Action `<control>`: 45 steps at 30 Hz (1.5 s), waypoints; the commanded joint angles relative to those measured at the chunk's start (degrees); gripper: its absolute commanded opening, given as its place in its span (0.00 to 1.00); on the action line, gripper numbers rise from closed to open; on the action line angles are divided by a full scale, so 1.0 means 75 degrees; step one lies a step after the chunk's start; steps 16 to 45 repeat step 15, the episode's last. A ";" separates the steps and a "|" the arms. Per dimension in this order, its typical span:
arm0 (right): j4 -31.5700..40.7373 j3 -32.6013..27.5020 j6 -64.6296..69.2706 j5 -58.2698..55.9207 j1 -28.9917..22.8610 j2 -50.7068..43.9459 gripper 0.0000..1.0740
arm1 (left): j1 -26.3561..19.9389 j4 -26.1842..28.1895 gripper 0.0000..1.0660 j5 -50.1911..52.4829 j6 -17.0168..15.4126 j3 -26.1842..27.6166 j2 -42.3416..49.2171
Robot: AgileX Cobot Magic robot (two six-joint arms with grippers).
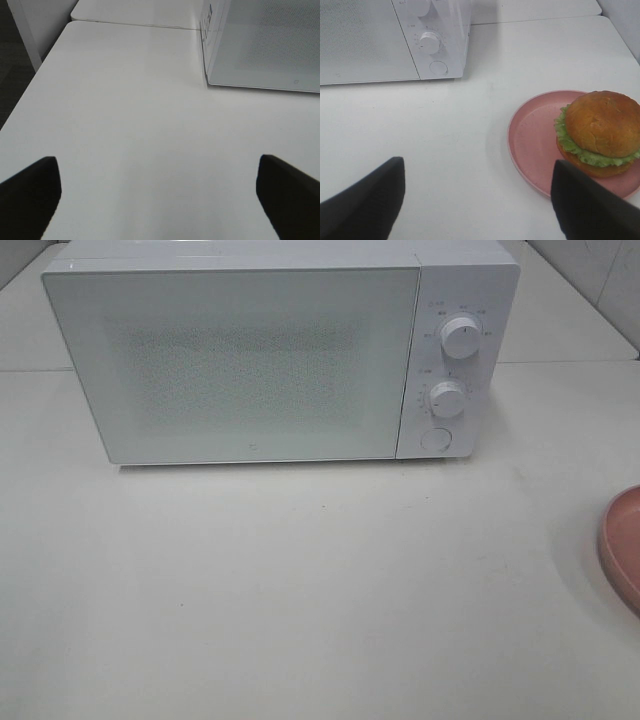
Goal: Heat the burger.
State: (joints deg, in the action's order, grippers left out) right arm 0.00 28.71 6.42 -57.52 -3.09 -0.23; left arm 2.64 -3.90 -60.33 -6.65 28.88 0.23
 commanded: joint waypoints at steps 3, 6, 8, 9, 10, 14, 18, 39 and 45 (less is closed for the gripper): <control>0.0000 -0.0015 0.0031 0.0031 0.0046 -0.0176 0.70 | -0.0015 0.0069 0.92 0.0092 -0.0031 -0.0031 0.0222; 0.0000 -0.0015 0.0031 0.0031 0.0046 -0.0176 0.70 | -0.0015 0.0069 0.92 0.0092 -0.0031 -0.0031 0.0222; 0.0000 -0.0015 0.0031 0.0031 0.0046 -0.0176 0.70 | -0.0015 0.0069 0.92 0.0092 -0.0031 -0.0031 0.0222; 0.0000 -0.0015 0.0031 0.0031 0.0046 -0.0176 0.70 | -0.0015 0.0069 0.92 0.0092 -0.0031 -0.0031 0.0222; 0.0000 -0.0015 0.0031 0.0031 0.0046 -0.0176 0.70 | -0.0015 0.0069 0.92 0.0092 -0.0031 -0.0031 0.0222; 0.0000 -0.0015 0.0046 0.0031 0.0046 -0.0176 0.70 | -0.0015 0.0069 0.92 0.0092 -0.0031 -0.0031 0.0222; 0.0000 -0.0015 0.0046 0.0031 0.0046 -0.0176 0.70 | -0.0015 0.0069 0.92 0.0092 -0.0031 -0.0031 0.0222; 0.0000 -0.0015 0.0046 0.0031 0.0046 -0.0176 0.70 | -0.0015 0.0069 0.92 0.0092 -0.0031 -0.0031 0.0222; 0.0000 -0.0015 0.0046 0.0031 0.0046 -0.0176 0.70 | -0.0015 0.0069 0.92 0.0092 -0.0031 -0.0031 0.0222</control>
